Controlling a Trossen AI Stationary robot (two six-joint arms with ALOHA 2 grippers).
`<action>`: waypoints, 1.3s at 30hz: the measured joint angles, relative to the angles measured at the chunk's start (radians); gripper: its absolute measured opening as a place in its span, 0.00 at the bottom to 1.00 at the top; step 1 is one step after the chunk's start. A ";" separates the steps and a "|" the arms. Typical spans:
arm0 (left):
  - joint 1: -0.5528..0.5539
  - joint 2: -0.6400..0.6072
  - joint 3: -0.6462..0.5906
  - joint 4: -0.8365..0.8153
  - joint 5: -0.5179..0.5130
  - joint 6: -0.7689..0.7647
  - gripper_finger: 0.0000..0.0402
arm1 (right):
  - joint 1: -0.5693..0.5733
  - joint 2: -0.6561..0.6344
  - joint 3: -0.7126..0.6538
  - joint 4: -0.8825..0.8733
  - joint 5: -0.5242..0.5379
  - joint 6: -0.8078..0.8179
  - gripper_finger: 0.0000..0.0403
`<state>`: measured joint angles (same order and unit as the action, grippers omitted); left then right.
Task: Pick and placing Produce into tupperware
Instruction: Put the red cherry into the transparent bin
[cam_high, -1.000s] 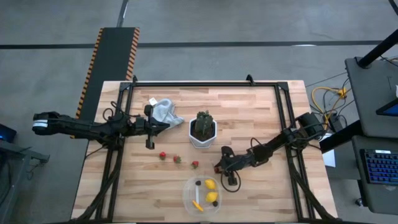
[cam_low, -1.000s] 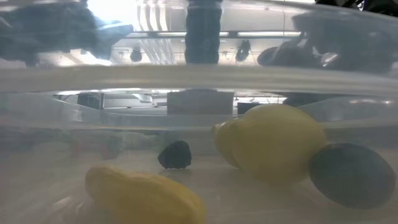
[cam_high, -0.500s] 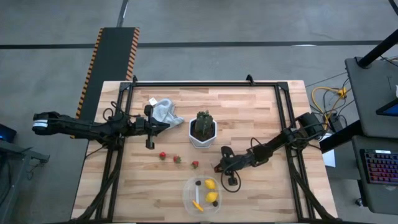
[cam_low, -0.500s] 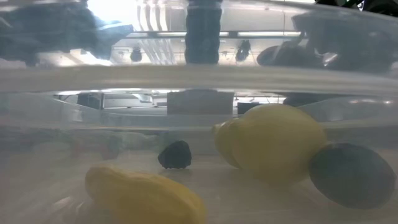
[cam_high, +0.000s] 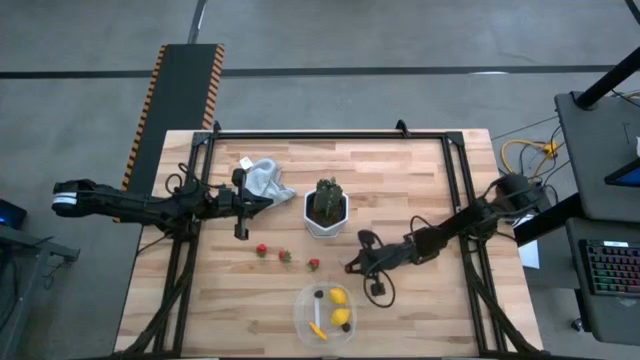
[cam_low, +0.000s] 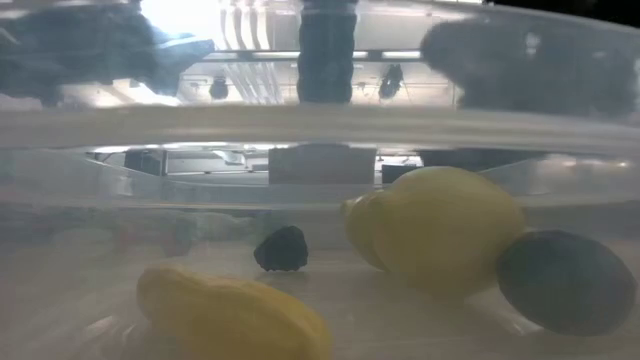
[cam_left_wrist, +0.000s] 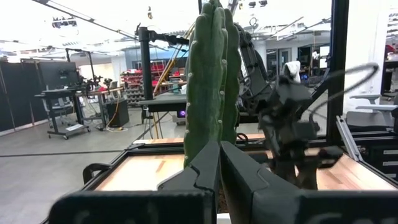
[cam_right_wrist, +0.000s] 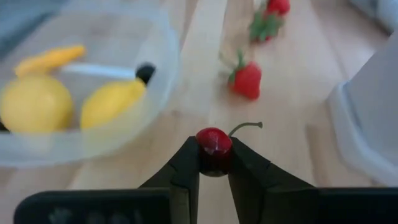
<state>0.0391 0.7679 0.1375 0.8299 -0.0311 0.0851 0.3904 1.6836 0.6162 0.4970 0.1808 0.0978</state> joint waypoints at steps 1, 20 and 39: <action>0.000 0.000 0.000 0.000 0.000 0.000 0.00 | 0.000 -0.019 0.000 -0.002 0.000 -0.001 0.14; 0.000 -0.009 -0.001 0.041 0.001 0.001 0.00 | 0.072 0.118 0.396 -0.292 0.003 -0.050 0.14; 0.000 -0.006 -0.002 0.049 0.002 0.007 0.00 | 0.102 0.454 0.810 -0.553 0.002 0.090 0.14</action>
<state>0.0391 0.7616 0.1360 0.8788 -0.0296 0.0924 0.4927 2.1372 1.4265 -0.0556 0.1824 0.1875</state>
